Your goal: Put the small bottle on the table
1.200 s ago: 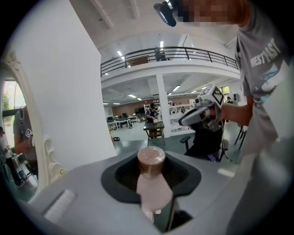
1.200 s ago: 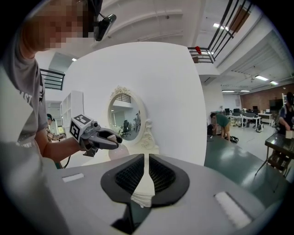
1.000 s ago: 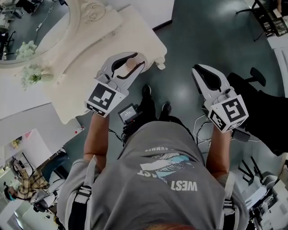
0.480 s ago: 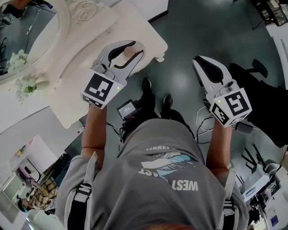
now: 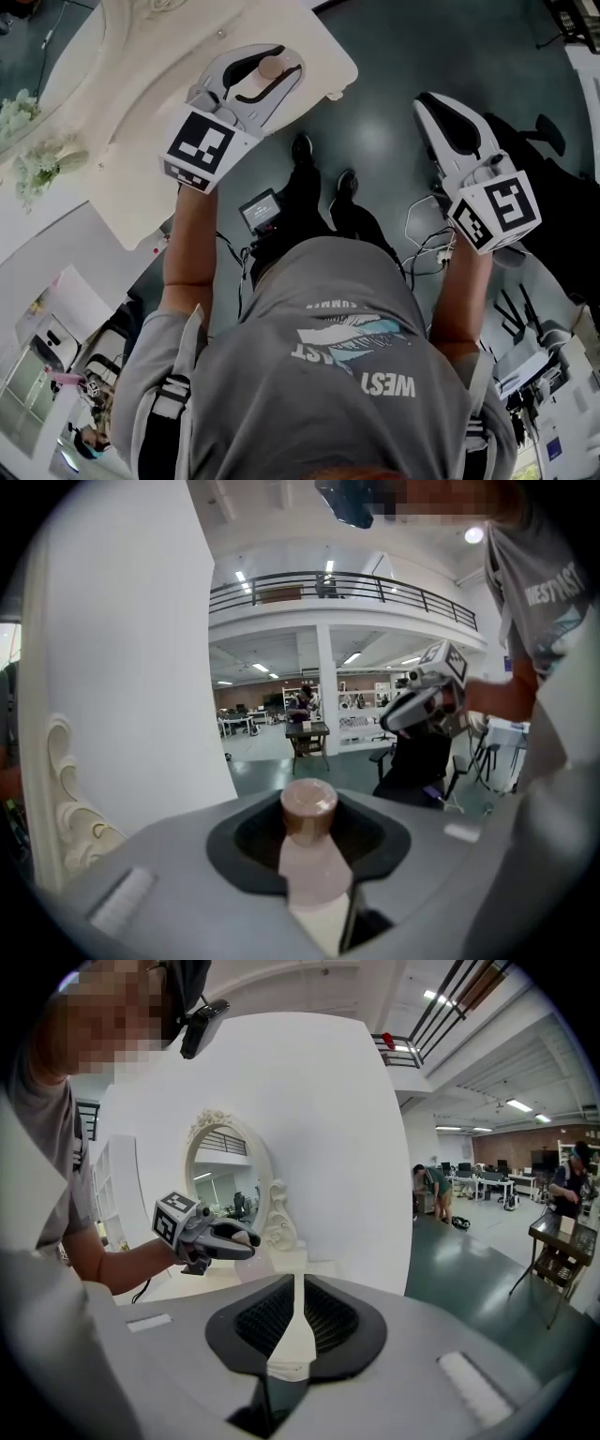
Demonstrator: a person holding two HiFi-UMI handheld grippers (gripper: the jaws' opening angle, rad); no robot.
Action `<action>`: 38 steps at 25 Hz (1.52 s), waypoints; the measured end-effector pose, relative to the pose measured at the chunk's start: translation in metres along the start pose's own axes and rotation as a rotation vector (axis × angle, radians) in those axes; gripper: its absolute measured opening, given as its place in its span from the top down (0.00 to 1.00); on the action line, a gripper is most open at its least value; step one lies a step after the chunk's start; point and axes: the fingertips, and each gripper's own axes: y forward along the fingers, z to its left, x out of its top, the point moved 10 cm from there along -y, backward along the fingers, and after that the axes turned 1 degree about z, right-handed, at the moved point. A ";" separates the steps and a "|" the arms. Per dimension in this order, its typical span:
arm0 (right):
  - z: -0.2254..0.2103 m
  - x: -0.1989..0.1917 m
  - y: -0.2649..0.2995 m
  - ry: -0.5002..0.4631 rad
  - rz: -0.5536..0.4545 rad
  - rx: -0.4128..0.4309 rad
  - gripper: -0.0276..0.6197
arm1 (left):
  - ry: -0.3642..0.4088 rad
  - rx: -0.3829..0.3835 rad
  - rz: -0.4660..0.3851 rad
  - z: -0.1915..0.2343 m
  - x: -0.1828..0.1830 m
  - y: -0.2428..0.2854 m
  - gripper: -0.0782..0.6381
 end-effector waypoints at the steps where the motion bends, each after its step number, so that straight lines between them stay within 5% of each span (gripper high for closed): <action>1: -0.001 -0.002 0.003 0.002 0.005 0.001 0.90 | 0.002 0.000 -0.003 0.003 -0.004 0.004 0.72; 38: -0.053 -0.079 0.056 0.157 0.215 0.020 0.90 | -0.156 -0.068 0.172 0.064 -0.114 0.142 0.72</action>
